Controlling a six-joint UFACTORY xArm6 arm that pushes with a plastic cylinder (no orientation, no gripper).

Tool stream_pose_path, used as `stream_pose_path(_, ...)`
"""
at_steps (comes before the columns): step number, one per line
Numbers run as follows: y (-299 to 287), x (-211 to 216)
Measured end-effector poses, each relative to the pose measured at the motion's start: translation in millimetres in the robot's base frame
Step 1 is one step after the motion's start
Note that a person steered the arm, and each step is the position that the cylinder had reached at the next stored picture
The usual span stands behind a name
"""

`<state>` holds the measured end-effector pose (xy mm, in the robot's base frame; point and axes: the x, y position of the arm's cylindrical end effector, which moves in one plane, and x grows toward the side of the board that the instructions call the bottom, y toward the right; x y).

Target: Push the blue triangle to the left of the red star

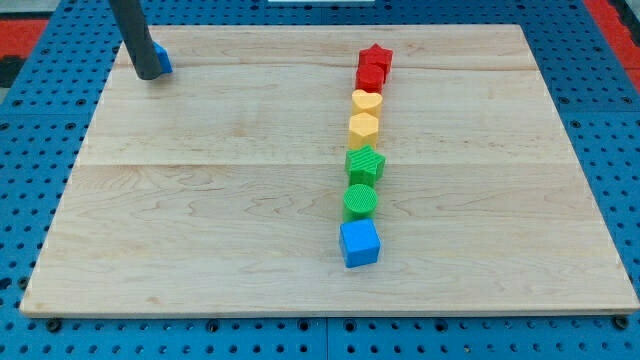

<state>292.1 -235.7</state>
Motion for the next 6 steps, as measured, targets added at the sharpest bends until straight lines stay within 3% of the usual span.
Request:
stream_pose_path(1, -59.6, -2.3)
stream_pose_path(2, -14.2, -44.3)
stream_pose_path(3, 93.3, -67.8)
stream_pose_path(4, 34.9, -69.6)
stream_pose_path(5, -64.5, -55.6)
stream_pose_path(6, 7.1, -37.2)
